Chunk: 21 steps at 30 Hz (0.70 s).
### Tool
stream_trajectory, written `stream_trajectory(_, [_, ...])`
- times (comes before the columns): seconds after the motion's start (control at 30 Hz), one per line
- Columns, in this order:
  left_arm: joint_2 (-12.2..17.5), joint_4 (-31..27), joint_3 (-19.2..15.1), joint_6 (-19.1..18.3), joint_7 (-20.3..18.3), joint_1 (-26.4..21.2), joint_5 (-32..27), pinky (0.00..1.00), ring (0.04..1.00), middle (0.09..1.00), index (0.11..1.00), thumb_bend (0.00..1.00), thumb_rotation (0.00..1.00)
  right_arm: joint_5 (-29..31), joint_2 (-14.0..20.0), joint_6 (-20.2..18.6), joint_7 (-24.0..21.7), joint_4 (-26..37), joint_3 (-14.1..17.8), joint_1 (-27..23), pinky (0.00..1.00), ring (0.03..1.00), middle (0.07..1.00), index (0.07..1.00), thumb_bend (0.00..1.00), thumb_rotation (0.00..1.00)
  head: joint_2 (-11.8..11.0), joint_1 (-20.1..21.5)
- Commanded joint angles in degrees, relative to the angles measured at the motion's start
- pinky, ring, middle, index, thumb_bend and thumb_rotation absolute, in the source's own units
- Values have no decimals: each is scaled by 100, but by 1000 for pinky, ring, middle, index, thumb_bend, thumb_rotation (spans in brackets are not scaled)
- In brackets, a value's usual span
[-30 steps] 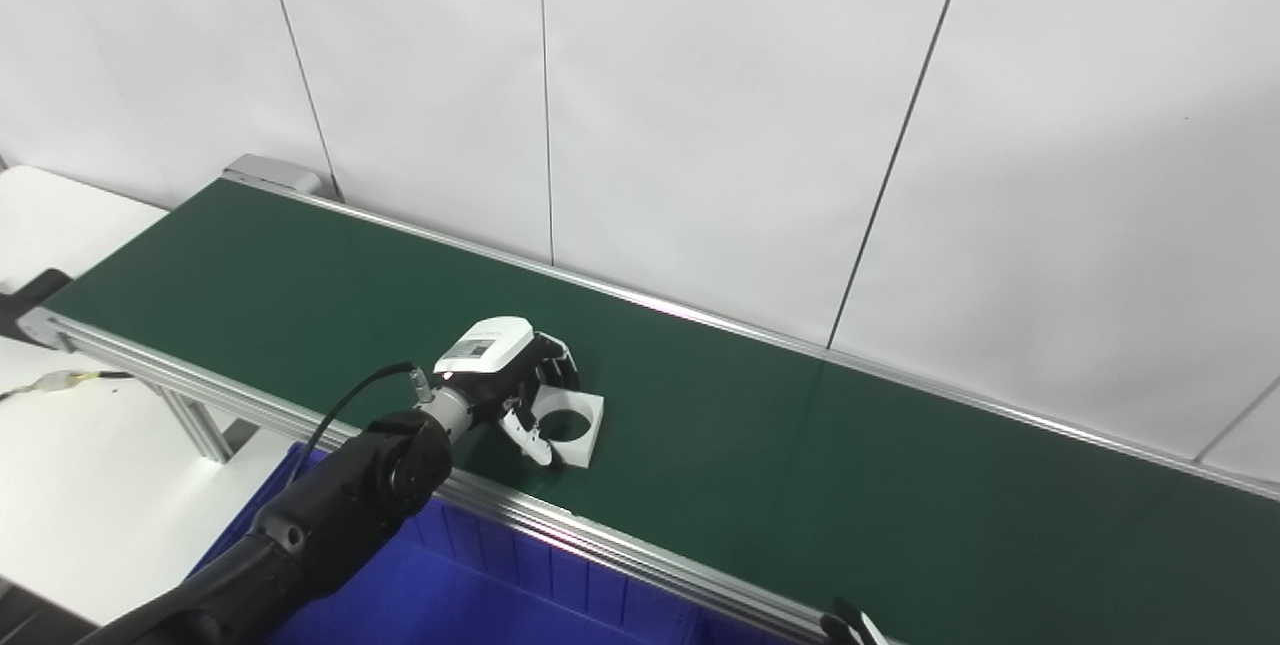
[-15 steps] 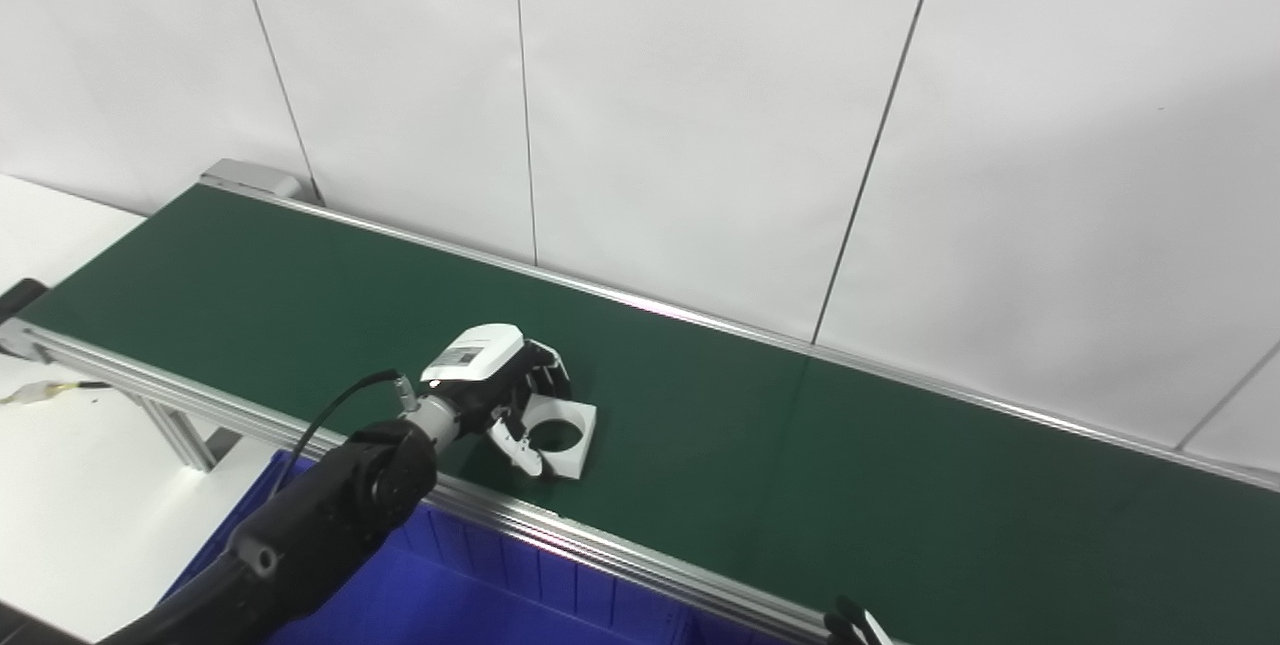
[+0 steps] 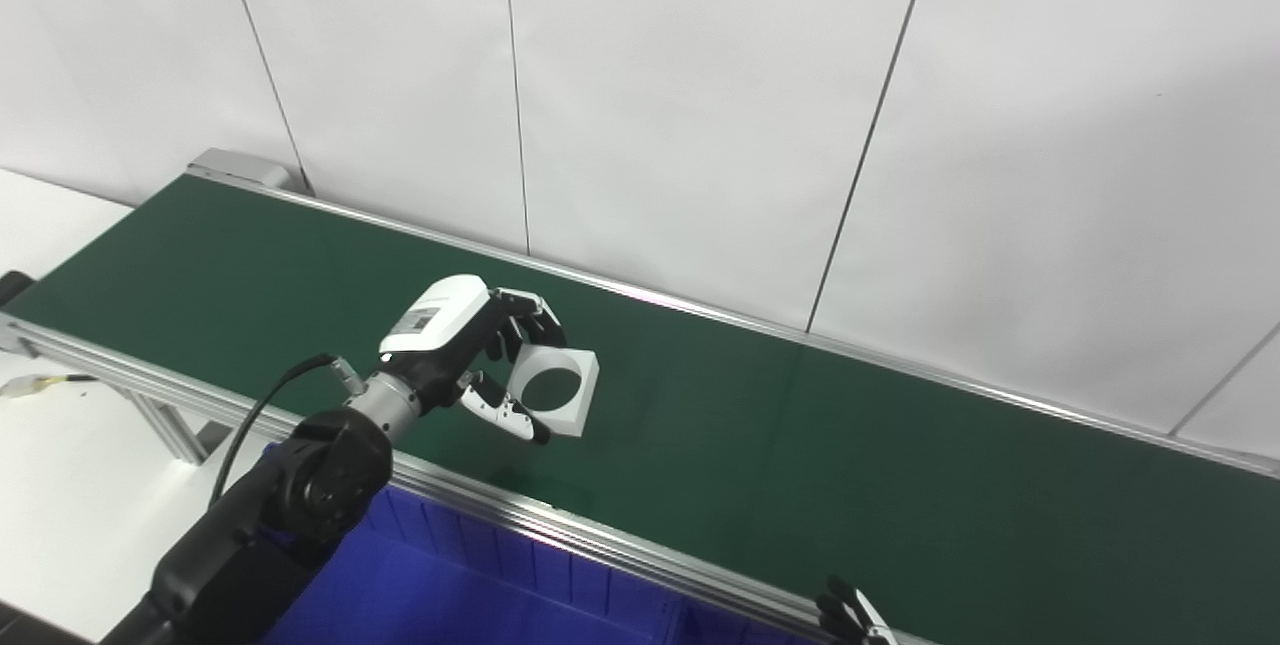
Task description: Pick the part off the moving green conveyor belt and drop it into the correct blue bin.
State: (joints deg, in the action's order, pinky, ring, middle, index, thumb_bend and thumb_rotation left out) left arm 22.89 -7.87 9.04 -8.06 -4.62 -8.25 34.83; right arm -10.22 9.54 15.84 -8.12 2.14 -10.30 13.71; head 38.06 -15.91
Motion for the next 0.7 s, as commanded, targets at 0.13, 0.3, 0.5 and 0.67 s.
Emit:
stream_trajectory(0.13, [128,-370,-182,616,143,265,-190,399,465,457,525,515,0,31,-43,147,54,142,21,-53,818,851,859,908,888,278,14,24])
stream_trajectory(0.3, [148,-333,-275,906,65,491,-300,383,451,452,528,515,0,54,-36,124,24,174,12,-54,825,856,864,911,886,282,109,230])
stream_trajectory(0.5, [245,-245,-291,1113,-113,738,-497,390,457,458,523,516,0,-46,-54,60,44,195,-12,-43,822,854,862,908,896,305,168,529])
stream_trajectory(0.67, [296,-160,-238,1331,-254,932,-631,405,464,459,524,516,0,-173,-82,4,68,264,-32,-17,818,851,862,910,907,332,254,734])
